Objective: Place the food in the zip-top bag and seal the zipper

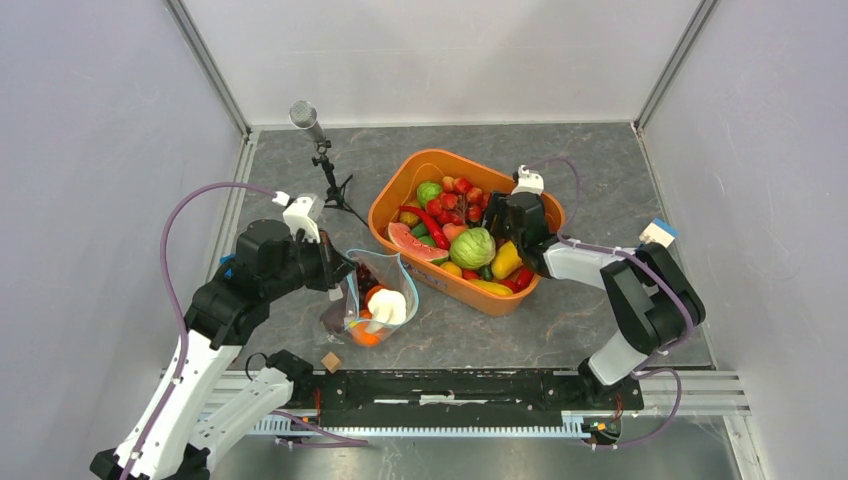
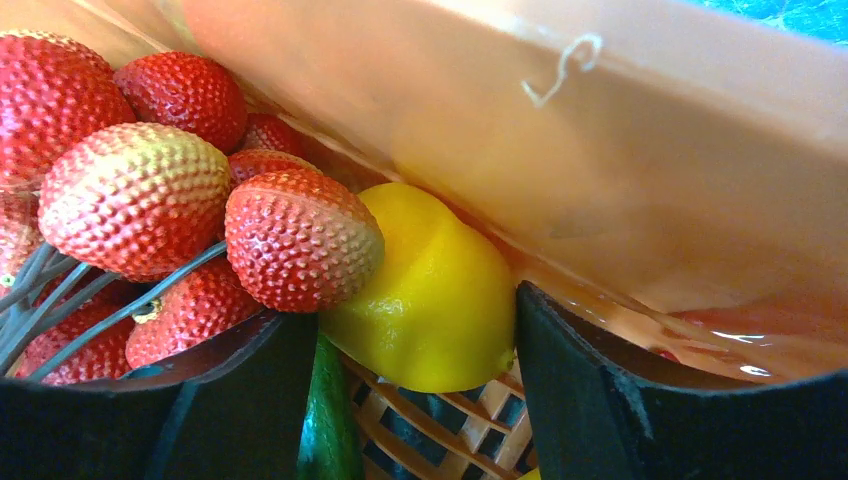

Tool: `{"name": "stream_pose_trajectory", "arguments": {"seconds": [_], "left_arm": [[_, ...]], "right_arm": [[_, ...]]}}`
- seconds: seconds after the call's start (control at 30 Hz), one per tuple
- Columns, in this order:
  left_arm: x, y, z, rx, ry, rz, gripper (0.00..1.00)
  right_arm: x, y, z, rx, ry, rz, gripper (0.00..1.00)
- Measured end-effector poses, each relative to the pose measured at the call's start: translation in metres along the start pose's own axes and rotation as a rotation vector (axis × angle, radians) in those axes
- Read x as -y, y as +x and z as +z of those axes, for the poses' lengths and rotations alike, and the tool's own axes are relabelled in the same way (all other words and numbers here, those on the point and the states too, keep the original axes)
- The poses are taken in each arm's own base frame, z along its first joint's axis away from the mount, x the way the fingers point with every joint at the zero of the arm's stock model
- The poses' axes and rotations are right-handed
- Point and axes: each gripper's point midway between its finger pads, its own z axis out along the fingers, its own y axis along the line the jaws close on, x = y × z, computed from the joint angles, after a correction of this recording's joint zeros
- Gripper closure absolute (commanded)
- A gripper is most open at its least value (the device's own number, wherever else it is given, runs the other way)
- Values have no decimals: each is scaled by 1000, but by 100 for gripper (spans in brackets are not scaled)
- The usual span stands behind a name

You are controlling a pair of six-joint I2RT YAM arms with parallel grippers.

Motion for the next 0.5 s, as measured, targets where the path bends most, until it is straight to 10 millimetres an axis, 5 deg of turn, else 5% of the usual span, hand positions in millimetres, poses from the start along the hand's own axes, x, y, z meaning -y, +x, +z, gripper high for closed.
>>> {"name": "stream_pose_trajectory", "arguments": {"seconds": [0.33,0.5], "left_arm": [[0,0,-1,2,1,0,97],[0,0,-1,2,1,0,97]], "right_arm": [[4,-5,-13,-1,11,-9,71],[5,-34,-40,62,7,-43,71]]}}
